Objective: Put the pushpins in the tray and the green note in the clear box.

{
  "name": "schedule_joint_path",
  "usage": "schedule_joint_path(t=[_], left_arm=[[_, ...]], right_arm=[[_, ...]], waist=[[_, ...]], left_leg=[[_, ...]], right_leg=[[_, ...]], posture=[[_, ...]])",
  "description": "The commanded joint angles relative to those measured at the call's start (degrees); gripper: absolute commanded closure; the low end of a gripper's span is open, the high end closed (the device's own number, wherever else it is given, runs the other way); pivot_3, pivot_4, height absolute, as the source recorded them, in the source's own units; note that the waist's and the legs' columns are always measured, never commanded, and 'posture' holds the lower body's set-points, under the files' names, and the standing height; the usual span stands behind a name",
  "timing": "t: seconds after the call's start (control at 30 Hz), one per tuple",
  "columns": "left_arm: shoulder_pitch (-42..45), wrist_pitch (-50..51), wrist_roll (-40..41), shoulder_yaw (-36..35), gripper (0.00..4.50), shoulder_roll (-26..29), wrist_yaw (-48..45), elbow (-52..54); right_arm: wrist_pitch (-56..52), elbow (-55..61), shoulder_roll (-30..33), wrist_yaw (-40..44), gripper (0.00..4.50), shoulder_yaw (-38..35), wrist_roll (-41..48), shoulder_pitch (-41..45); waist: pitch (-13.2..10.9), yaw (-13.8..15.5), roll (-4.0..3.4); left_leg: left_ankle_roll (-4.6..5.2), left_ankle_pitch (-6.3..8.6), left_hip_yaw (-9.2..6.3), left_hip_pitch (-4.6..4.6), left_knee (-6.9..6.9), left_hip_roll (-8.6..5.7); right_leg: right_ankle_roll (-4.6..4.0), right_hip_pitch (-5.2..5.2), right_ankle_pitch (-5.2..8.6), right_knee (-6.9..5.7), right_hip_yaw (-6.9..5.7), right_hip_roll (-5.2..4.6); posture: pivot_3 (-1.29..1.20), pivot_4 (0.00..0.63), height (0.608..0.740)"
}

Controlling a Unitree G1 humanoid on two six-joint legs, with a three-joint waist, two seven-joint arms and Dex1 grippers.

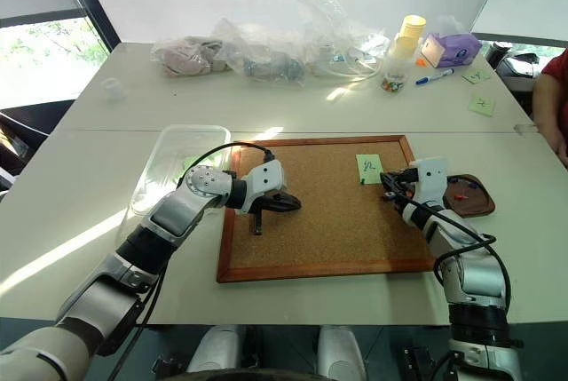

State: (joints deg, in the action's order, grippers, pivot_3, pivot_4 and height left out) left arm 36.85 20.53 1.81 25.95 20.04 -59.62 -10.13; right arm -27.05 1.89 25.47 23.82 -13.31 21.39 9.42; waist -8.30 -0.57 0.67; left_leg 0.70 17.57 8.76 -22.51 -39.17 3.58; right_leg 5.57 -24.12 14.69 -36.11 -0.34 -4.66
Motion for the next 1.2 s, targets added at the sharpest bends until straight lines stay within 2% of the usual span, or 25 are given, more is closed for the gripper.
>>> schedule_joint_path(t=[0.03,0.63,0.9,1.2], left_arm=[[-1.00,0.79,-1.76,1.59,4.50,0.23,-0.07,-1.50],[-0.65,2.06,-3.68,2.77,4.50,0.82,-0.02,-2.67],[-0.73,2.00,-3.70,2.66,4.50,0.74,-0.17,-2.56],[-0.79,1.31,-3.28,2.36,4.50,0.37,-0.24,-2.38]], right_arm=[[0.52,1.53,-0.09,-0.12,4.48,-1.40,0.59,-0.20],[11.62,3.12,-1.54,-4.39,4.48,-6.53,-0.42,-1.59],[11.79,3.40,-1.42,-6.32,4.48,-10.75,1.41,-2.32],[7.61,-4.27,4.20,-9.77,4.48,-17.75,-0.50,-5.40]], waist=[[0.00,-0.02,0.00],[0.00,0.03,0.00],[0.00,-0.08,0.00],[0.00,-0.10,0.00]], left_leg=[[0.00,0.00,0.00,0.00,0.00,0.00],[0.00,0.00,0.00,-0.01,0.00,-0.02],[-0.01,0.00,0.00,0.05,0.00,0.00],[0.00,0.00,-0.01,0.06,0.01,0.00]], right_leg=[[0.00,0.00,0.00,0.00,0.00,0.00],[0.00,0.01,0.00,0.00,0.00,-0.01],[0.00,0.03,0.00,-0.02,0.00,0.01],[-0.01,0.05,0.01,0.00,0.00,0.00]], posture=[[0.00,0.150,0.737],[0.00,0.150,0.737],[0.00,0.150,0.737],[0.00,0.150,0.737]])
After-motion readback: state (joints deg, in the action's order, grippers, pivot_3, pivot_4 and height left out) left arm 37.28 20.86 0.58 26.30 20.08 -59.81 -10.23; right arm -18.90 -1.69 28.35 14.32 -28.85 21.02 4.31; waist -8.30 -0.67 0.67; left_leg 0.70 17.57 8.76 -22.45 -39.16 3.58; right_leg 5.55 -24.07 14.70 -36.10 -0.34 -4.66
